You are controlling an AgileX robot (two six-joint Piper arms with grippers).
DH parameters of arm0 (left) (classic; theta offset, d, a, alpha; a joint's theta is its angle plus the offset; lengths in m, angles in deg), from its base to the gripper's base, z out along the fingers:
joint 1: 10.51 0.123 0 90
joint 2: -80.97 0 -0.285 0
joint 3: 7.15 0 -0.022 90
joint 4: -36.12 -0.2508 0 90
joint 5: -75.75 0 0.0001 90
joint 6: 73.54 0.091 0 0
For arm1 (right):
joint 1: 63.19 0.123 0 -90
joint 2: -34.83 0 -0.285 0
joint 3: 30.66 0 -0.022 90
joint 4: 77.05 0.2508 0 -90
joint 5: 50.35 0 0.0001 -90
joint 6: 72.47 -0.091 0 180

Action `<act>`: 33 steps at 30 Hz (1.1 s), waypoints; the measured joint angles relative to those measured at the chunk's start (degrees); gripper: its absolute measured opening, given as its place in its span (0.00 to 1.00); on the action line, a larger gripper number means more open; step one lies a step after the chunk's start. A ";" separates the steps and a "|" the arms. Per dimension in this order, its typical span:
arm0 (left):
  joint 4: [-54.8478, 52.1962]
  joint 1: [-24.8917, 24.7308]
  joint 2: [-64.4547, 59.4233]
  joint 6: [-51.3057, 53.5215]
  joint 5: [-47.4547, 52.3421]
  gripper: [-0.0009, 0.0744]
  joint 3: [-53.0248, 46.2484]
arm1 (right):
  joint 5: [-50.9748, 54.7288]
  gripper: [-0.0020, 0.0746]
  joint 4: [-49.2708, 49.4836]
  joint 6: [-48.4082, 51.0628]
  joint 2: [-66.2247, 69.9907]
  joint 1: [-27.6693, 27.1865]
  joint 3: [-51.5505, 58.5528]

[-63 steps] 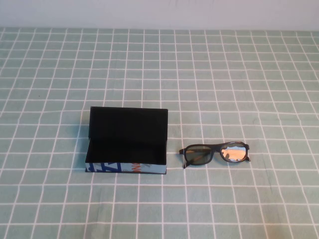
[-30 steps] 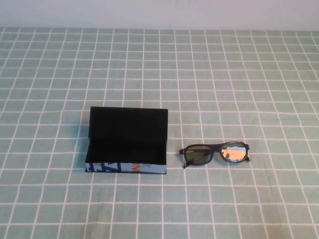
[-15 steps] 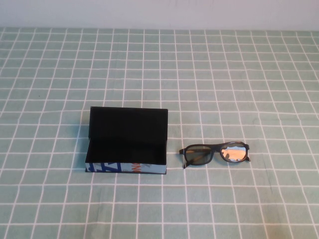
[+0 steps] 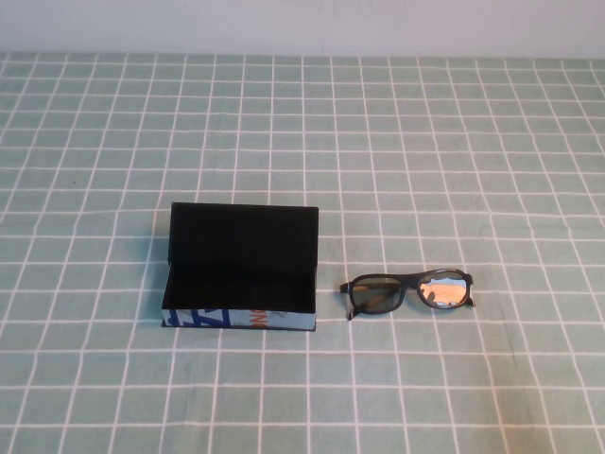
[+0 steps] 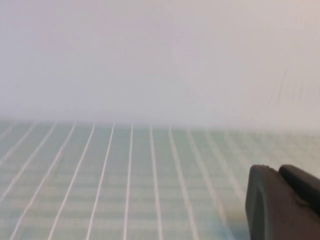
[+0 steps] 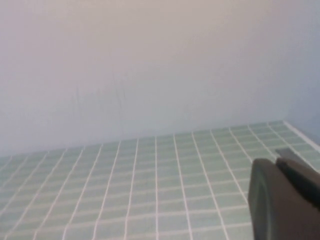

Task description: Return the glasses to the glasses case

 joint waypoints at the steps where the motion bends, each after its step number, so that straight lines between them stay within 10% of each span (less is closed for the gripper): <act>1: 0.04 0.00 0.00 -0.61 -2.34 0.01 0.00 | -1.28 0.01 1.57 0.00 0.00 0.00 0.00; 20: 0.04 0.00 0.00 -2.61 -18.30 0.01 0.00 | -40.31 0.01 -2.05 -5.63 -0.10 0.00 -0.33; 33: 0.04 0.00 0.00 -9.54 -26.87 0.01 0.97 | -13.01 0.01 -21.02 -17.68 0.43 0.00 -26.98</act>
